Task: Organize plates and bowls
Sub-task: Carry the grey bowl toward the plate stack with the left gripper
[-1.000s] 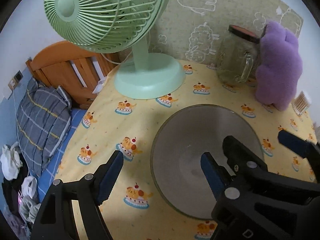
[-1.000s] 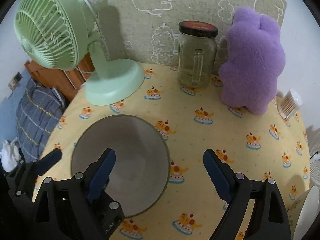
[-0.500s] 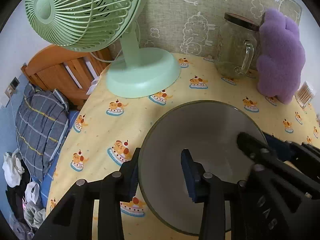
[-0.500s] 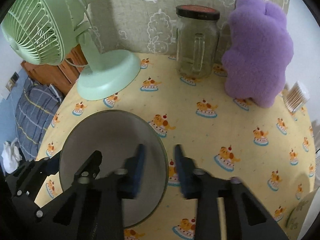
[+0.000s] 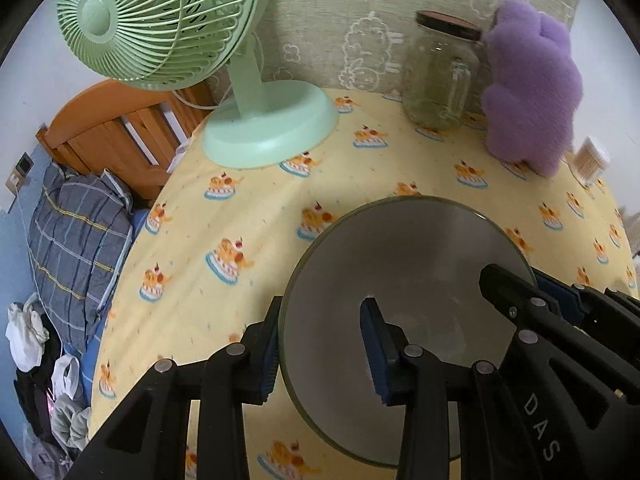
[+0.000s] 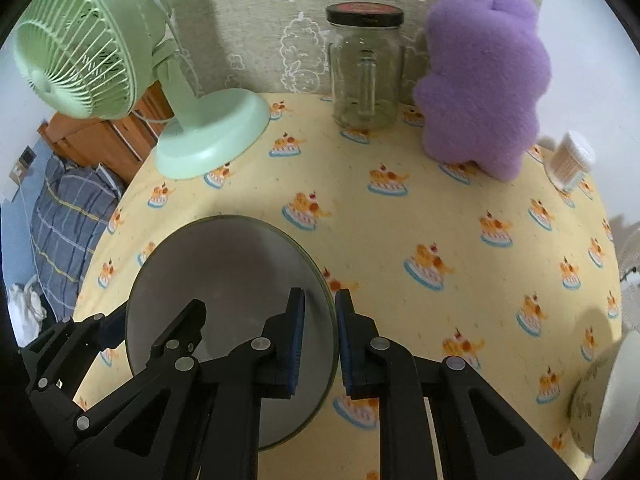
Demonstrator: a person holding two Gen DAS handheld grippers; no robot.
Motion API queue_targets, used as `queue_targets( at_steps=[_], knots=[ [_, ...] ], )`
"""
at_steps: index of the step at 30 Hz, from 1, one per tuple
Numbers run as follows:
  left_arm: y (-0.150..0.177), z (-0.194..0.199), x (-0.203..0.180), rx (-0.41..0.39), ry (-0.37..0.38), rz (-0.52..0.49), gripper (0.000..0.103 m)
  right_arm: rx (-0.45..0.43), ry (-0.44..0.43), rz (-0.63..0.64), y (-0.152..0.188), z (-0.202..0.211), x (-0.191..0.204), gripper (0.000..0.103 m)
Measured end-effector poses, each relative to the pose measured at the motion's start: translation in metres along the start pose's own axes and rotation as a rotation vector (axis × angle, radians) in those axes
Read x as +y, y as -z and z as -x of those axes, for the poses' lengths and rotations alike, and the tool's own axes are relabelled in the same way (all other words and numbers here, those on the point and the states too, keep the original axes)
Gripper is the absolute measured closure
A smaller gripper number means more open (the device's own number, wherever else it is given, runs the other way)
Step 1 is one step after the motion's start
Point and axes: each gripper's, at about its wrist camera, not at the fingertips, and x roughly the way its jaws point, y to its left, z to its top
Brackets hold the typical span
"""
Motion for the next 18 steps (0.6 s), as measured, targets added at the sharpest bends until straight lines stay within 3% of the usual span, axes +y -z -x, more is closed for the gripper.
queue_targets(
  at_steps=[18],
  knots=[
    [0.045, 0.079, -0.015, -0.051, 0.104, -0.134, 0.066, -0.048, 0.095, -0.149, 0.068, 0.093, -0.01, 0.084]
  ],
)
